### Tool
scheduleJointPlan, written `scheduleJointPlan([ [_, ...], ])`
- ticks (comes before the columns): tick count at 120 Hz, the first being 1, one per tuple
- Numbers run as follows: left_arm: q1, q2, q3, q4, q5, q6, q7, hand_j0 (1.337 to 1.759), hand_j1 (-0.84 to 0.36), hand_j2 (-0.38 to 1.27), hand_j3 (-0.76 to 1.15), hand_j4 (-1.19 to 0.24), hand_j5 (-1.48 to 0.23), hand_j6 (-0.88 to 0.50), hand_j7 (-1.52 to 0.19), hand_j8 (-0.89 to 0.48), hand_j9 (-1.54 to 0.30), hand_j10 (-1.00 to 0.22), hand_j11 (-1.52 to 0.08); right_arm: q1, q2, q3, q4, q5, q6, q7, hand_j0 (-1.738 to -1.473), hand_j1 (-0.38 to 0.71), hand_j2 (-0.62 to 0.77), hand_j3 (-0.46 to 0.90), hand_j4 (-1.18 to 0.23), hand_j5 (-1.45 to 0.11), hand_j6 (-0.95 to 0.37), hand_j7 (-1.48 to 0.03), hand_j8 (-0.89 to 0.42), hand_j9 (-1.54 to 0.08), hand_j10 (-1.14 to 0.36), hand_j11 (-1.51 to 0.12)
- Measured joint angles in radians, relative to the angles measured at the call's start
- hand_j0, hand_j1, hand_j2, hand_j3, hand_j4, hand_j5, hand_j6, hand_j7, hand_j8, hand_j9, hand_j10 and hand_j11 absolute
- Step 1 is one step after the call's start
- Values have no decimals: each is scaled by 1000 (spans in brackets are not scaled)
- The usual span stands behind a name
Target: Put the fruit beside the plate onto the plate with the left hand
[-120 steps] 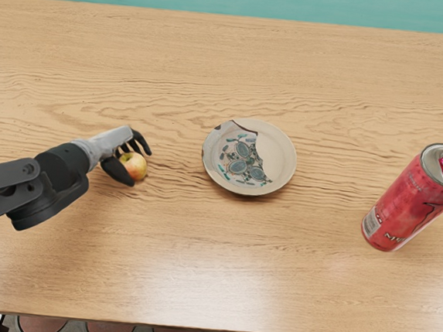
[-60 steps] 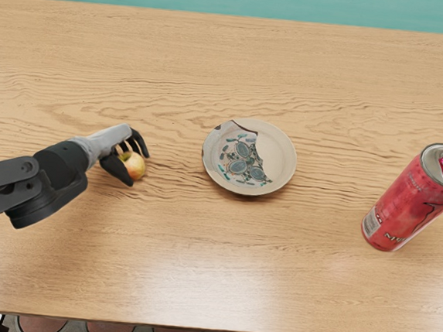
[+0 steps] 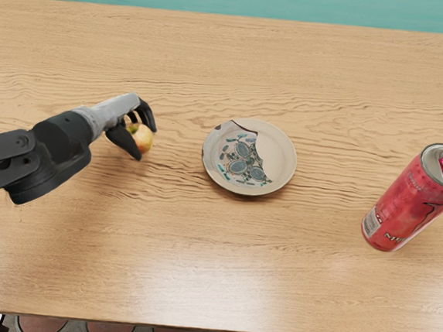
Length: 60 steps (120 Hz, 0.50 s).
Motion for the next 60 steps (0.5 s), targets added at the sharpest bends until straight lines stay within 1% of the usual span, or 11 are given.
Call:
scheduleJointPlan([
  [7, -14, -2, -1, -8, -2, -4, 0, 1655, -290, 375, 0, -698, -964, -422, -941, -399, -945, -616, -944, 5, 0, 0, 0, 0, 0, 0, -1658, -349, 0, 0, 0, 0, 0, 0, 0, 0, 0, 0],
  [17, -47, -1, -7, -14, -9, -17, 0, 1655, -293, 370, 0, -700, -976, -413, -946, -393, -949, -607, -950, 13, 0, 0, 0, -2, 0, -1, -1658, -349, 0, 0, 0, 0, 0, 0, 0, 0, 0, 0],
  [21, -62, -1, -12, -15, -16, -25, 0, 1655, -305, 410, 0, -697, -983, -397, -950, -373, -951, -588, -951, 17, 0, 0, 1, -3, 0, -1, -1658, -349, 0, 0, 0, 0, 0, 0, 0, 0, 0, 0],
  [27, -87, -3, -18, -16, -25, -35, 0, 1655, -325, 415, 0, -696, -991, -384, -953, -361, -956, -568, -953, 21, 0, 0, 1, -4, 0, -1, -1658, -349, 0, 0, 0, 0, 0, 0, 0, 0, 0, 0],
  [41, -133, -10, -25, -16, -35, -62, 0, 1655, -318, 385, 0, -692, -1005, -394, -952, -375, -960, -580, -956, 26, 0, 0, 1, -5, 0, -1, -1658, -349, 0, 0, 0, 0, 0, 0, 0, 0, 0, 0],
  [50, -163, -22, -26, -14, -39, -74, 0, 1655, -307, 401, 0, -694, -1006, -415, -956, -386, -959, -595, -955, 27, 0, 0, 1, -6, 0, -1, -1658, -349, 0, 0, 0, 0, 0, 0, 0, 0, 0, 0],
  [60, -173, -68, -27, -9, -40, -81, 0, 1654, -291, 351, 0, -697, -1003, -415, -958, -390, -960, -598, -958, 28, 0, -1, 1, -6, 0, -2, -1658, -349, 0, 0, 0, 0, 0, 0, 0, 0, 0, 0],
])
